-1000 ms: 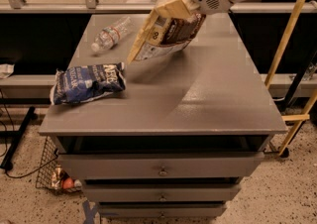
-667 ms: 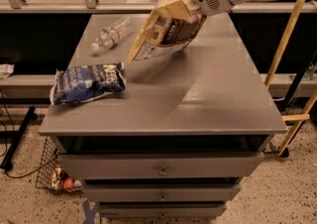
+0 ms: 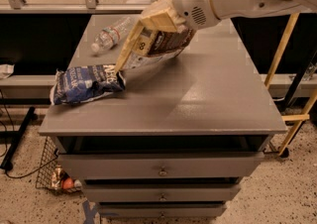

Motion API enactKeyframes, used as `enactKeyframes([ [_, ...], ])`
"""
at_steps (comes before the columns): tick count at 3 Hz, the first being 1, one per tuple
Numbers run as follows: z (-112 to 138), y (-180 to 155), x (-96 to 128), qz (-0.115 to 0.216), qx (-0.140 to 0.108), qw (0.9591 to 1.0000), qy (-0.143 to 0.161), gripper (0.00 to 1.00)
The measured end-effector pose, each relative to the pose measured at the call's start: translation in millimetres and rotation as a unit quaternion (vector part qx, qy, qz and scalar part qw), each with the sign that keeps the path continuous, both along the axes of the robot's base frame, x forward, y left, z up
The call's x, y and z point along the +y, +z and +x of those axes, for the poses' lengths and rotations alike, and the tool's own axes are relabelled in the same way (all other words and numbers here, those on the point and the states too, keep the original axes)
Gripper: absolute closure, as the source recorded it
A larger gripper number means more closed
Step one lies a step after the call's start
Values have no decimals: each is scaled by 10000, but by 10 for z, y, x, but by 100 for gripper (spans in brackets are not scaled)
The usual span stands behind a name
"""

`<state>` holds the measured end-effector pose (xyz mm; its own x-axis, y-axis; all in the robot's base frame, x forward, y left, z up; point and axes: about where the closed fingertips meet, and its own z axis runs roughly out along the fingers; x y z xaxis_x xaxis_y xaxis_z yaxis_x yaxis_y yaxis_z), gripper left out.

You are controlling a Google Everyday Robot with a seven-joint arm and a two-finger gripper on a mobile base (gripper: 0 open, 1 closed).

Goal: Move brown chip bag near blue chip bag

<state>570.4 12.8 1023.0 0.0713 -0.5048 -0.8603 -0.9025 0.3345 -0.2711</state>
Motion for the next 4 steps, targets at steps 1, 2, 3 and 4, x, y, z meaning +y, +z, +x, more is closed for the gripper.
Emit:
enactKeyframes([
  [1,-126,-70,150,-82,131,9997,186,100],
  [2,-316,-220,313,-226,405,9979,453,100],
  [3,-458,-365,368,-312,662,9956,579,100],
  [4,-470,-349,388,-320,641,9957,593,81],
])
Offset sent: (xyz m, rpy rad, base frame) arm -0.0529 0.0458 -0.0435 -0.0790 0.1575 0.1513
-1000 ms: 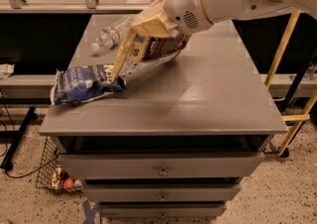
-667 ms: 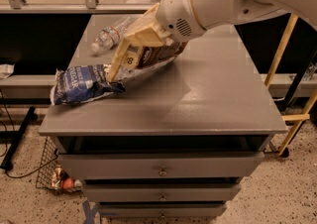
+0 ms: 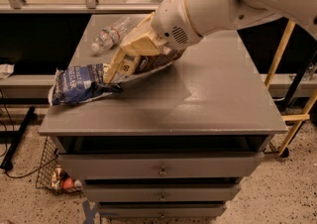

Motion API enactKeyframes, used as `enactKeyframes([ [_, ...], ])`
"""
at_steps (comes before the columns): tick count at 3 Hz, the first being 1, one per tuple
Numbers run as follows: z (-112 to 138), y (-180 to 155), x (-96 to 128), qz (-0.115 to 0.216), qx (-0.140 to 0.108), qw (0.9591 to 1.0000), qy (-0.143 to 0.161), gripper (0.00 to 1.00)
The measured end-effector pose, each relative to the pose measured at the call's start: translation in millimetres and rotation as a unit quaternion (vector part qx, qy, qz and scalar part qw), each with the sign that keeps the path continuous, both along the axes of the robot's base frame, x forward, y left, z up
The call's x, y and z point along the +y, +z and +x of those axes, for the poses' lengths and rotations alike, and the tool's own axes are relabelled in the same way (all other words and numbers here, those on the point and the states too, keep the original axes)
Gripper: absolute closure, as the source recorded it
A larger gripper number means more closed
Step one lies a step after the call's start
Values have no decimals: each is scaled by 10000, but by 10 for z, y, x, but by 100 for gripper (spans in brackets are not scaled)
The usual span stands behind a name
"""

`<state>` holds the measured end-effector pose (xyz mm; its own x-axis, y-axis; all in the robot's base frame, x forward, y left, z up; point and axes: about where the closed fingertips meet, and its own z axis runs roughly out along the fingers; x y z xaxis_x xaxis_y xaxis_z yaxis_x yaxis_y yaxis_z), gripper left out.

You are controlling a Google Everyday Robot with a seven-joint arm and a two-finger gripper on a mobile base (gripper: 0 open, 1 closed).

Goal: Move brown chip bag near blue chip bag

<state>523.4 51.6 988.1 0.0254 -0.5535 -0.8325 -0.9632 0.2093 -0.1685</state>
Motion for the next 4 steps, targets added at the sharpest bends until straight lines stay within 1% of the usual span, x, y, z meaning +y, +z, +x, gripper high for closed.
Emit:
enactKeyframes([
  [2,-31,22,40,-16,-23,10000,35,36],
  [3,-54,38,69,-27,-41,10000,60,4],
  [4,-62,44,79,-31,-47,10000,69,0],
])
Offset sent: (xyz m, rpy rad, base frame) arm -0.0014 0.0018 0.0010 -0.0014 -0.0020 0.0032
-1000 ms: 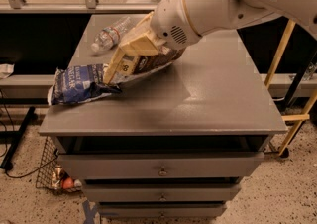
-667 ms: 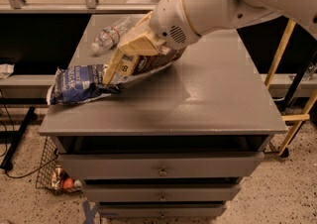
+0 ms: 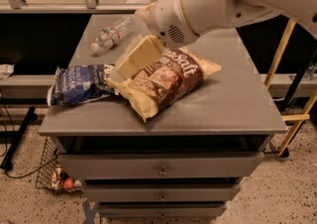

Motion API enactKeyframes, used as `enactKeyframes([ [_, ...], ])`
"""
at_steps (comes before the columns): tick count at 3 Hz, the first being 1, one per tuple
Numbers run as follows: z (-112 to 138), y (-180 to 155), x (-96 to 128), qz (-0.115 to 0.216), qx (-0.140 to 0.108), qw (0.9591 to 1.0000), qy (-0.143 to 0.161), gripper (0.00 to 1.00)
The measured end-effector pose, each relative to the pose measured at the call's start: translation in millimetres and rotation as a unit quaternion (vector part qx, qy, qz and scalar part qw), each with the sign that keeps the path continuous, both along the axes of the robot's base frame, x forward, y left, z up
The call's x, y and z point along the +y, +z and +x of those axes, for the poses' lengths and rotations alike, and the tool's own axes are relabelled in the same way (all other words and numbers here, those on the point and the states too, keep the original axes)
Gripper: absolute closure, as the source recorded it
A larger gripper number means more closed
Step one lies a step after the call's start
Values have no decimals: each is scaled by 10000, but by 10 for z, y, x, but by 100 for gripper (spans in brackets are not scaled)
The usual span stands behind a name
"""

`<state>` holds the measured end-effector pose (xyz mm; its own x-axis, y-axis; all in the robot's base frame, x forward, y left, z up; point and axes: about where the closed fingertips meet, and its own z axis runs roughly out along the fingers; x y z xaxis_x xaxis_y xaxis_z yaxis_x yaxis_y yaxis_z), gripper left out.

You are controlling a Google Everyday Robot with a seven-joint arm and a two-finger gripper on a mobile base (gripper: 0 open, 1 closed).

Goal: Move brown chip bag near blue chip bag

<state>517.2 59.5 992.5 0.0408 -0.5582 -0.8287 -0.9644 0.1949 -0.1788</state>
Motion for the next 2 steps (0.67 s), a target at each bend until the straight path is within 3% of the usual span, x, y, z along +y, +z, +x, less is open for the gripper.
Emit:
enactKeyframes([
  [2,-8,2,-73,4,-44,10000,-49,0],
])
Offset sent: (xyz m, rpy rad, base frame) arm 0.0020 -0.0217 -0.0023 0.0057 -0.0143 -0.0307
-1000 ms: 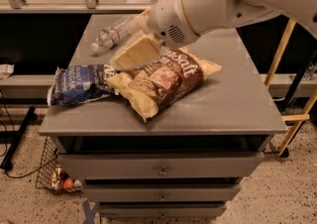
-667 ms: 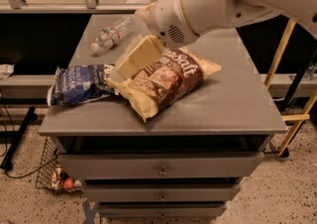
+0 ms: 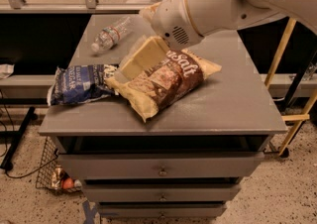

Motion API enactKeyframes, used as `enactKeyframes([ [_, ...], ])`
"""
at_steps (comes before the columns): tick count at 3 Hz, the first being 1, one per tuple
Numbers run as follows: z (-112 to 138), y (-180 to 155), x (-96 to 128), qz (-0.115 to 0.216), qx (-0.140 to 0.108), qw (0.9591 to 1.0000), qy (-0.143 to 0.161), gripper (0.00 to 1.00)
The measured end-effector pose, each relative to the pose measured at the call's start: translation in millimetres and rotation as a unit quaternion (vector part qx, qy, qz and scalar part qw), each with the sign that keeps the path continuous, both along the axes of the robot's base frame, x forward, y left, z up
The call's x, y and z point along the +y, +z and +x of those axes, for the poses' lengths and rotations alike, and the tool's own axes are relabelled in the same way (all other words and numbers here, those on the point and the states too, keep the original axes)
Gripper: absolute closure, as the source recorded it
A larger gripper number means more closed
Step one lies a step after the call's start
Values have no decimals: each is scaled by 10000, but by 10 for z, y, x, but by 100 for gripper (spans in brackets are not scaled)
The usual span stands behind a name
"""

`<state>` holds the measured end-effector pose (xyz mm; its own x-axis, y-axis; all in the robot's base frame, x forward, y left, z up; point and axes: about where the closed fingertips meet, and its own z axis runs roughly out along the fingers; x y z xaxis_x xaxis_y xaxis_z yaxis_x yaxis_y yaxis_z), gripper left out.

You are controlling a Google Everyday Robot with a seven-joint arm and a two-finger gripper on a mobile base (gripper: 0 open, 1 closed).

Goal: Move brown chip bag near blue chip bag

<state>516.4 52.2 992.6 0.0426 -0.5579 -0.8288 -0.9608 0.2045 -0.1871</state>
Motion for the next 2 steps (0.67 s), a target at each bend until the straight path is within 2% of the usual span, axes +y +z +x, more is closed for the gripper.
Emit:
enactKeyframes([
  [1,63,-70,-451,-200,-11,9990,-408,0],
  [2,182,-109,-1273,-398,5,9929,-1118,0],
])
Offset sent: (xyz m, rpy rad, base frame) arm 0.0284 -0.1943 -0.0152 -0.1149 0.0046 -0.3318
